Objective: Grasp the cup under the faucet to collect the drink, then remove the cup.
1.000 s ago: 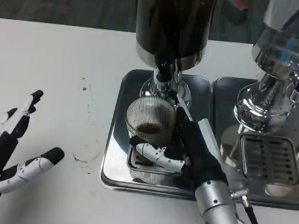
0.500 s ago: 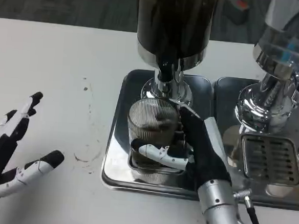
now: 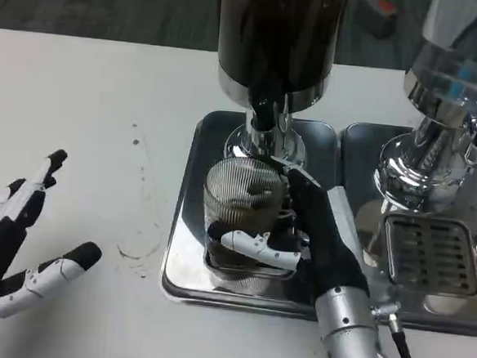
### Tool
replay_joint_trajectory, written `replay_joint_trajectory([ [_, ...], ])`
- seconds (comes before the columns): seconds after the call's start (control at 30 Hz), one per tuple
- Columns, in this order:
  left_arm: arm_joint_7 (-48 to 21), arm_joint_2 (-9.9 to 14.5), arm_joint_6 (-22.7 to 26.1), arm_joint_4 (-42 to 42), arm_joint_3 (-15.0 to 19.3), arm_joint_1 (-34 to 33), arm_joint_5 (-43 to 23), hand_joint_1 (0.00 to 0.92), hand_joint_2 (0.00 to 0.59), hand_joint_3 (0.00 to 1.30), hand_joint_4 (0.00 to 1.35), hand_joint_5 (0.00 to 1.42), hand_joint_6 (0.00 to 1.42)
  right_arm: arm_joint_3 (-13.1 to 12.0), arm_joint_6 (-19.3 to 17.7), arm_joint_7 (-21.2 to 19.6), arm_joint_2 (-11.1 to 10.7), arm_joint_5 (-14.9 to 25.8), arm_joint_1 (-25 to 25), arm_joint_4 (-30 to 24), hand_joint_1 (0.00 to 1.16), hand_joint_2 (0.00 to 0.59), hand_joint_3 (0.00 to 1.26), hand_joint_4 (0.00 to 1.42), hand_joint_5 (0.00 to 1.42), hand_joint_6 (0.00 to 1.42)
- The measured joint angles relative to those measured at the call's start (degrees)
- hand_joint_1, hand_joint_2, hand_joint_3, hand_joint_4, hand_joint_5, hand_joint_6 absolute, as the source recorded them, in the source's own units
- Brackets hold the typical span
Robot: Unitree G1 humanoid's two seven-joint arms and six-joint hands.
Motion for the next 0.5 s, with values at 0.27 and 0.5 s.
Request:
replay_joint_trajectory([
  [0.27, -0.23, 0.0, 0.0, 0.0, -0.01, -0.23, 0.0, 0.0, 0.122, 0.0, 0.0, 0.08, 0.0, 0.02, -0.45, -1.69, -0.01, -0.51, 0.34, 0.0, 1.01, 0.194, 0.33, 0.55, 0.66, 0.81],
  [0.5, -0.56, 0.0, 0.0, 0.03, -0.03, -0.38, -0.01, 0.0, 0.12, 0.0, 0.0, 0.08, 0.0, 0.13, -0.59, -1.97, -0.06, -1.34, 0.87, -0.57, 1.01, 0.194, 0.33, 0.55, 0.66, 0.82],
])
